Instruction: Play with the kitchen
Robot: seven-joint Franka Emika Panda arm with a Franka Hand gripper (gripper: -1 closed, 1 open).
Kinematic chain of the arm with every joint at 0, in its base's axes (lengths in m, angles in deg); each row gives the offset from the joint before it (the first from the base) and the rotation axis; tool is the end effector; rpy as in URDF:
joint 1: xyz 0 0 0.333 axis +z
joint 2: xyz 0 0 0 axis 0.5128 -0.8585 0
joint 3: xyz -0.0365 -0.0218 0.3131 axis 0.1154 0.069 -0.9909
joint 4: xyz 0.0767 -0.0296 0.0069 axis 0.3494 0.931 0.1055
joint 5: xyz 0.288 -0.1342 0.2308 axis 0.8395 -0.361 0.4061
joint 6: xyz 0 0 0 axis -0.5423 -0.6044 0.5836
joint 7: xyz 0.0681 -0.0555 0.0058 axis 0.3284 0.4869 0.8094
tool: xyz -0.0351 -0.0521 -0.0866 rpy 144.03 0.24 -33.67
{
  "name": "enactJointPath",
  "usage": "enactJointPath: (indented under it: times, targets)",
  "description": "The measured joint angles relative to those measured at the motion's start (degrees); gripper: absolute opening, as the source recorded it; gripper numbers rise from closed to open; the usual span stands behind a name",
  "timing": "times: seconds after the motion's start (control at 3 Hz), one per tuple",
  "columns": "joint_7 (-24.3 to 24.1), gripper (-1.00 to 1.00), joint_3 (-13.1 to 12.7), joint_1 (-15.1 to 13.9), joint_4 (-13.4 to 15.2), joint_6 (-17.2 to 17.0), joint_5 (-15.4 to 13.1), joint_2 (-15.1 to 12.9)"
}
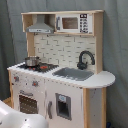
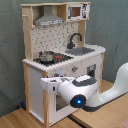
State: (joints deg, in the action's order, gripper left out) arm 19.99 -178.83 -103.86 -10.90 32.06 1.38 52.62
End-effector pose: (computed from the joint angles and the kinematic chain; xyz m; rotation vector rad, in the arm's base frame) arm 0.2347 0.7177 0.4039 0.9537 1.2971 0.4103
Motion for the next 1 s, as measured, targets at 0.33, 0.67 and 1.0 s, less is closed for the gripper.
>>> enactJointPath:
  times: [0.33,0.67,1.0]
  targets:
    - [-1.35,1.0,0.13,1.88,4.71,1.82,-2.0,-2.06]
    - [-3.38,1.0,0.22,4.18,10.52,3.72,-4.57,-4.8]
    - [-5.08,1.0,0.27,5.94,15.0,4.98,-6.64,-6.99]
